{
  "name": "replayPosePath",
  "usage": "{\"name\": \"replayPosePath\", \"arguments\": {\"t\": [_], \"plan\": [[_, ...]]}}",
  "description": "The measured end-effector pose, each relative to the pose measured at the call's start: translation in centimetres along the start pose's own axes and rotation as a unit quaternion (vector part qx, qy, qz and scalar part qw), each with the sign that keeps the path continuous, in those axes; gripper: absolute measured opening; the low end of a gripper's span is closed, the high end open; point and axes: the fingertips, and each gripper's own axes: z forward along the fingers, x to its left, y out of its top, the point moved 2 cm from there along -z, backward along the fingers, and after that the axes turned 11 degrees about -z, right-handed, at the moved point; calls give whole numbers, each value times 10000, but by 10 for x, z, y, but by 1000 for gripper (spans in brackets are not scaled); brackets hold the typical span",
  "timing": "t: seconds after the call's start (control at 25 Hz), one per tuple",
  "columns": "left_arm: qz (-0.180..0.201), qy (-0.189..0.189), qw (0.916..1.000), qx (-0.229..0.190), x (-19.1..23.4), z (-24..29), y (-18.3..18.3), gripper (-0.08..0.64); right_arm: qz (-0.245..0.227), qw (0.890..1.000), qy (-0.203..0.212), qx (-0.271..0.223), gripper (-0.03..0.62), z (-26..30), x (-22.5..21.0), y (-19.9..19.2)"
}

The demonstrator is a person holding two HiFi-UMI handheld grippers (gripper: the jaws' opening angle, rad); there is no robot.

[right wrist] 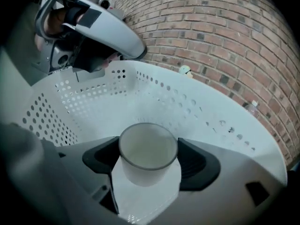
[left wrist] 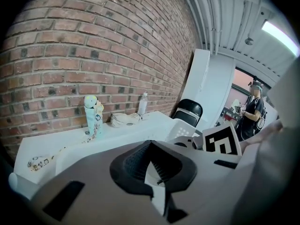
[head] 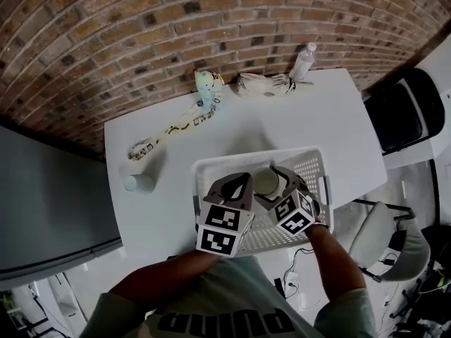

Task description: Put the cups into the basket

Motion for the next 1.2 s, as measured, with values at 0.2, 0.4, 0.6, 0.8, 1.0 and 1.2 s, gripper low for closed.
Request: {"name": "replayPosePath", "arguments": {"t": [0.2, 0.4, 0.6, 0.8, 1.0, 1.2], "plan": [[3, -7, 10000, 68, 0, 4, -2, 3, -69, 9998, 122, 150, 382, 14, 4, -11], [-44, -46, 9999, 99, 0, 6, -6, 3, -126, 9990, 184, 395, 382, 21, 4, -23], [-26, -42, 10000, 56, 1, 5, -6, 3, -58, 9972, 158, 728, 382, 22, 0, -38], [-43, -58, 9999, 76, 2, 3, -7, 3, 38, 9939, 219, 1077, 382, 20, -1, -48], [-39, -159, 9998, 77, -3, 1, -6, 3, 131, 9915, 236, 1272, 382, 17, 0, -51], [3, -219, 9998, -3, -6, -3, -2, 3, 213, 9933, 156, 1124, 382, 6, -6, -38]]}}
